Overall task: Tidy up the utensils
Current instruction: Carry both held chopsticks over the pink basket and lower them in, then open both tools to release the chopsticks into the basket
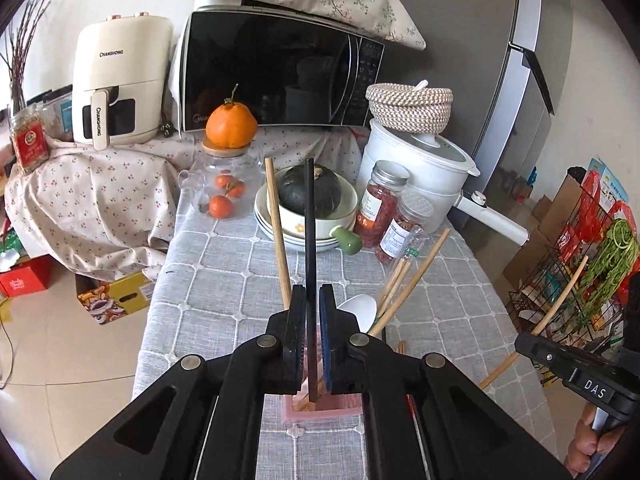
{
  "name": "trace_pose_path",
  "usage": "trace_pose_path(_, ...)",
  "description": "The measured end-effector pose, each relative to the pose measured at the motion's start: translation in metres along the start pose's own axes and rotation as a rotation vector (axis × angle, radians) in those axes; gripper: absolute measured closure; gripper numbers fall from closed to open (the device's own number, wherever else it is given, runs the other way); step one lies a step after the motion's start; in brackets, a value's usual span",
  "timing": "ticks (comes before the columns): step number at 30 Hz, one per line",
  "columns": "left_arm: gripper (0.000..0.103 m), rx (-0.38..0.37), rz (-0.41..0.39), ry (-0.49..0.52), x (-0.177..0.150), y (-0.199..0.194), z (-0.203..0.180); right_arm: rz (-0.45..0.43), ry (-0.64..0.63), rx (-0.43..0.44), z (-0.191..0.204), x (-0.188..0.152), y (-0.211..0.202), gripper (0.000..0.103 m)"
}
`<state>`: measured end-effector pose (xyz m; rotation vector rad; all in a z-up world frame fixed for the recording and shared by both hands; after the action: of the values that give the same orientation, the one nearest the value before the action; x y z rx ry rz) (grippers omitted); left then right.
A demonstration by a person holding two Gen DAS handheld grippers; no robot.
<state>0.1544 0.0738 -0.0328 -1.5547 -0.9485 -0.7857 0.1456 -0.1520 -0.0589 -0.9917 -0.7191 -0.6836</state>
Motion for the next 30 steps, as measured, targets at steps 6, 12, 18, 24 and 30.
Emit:
trace_pose_path(6,0.037,0.048,0.003,0.030,-0.007,-0.018,0.004,-0.040,-0.011,0.042,0.026,0.011,-0.009,0.097)
trace_pose_path(12,0.027,0.109,0.083,0.060,-0.026,-0.024,0.027,-0.103,0.038,0.088,0.050,0.031,-0.021,0.097)
trace_pose_path(18,0.019,0.105,0.139,-0.023,-0.038,-0.027,0.053,-0.176,0.061,0.097,0.068,0.044,-0.024,0.097)
trace_pose_path(24,0.018,0.125,0.163,-0.047,-0.045,-0.027,0.064,-0.233,0.055,0.090,0.084,0.043,-0.007,0.097)
trace_pose_path(30,0.018,0.130,0.171,-0.011,-0.050,-0.026,0.062,-0.201,-0.046,0.048,0.099,0.026,0.018,0.097)
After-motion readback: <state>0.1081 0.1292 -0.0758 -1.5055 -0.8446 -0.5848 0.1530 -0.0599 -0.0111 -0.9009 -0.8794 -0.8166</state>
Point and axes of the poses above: each gripper's, at about its wrist camera, not at the fingertips, and y roughly the way its jaws point, z to its left, x to its top, the point moved 6 cm from there along y, roughly the way its jaws point, and after that the axes turned 13 degrees about -z, right-handed, at the moved point
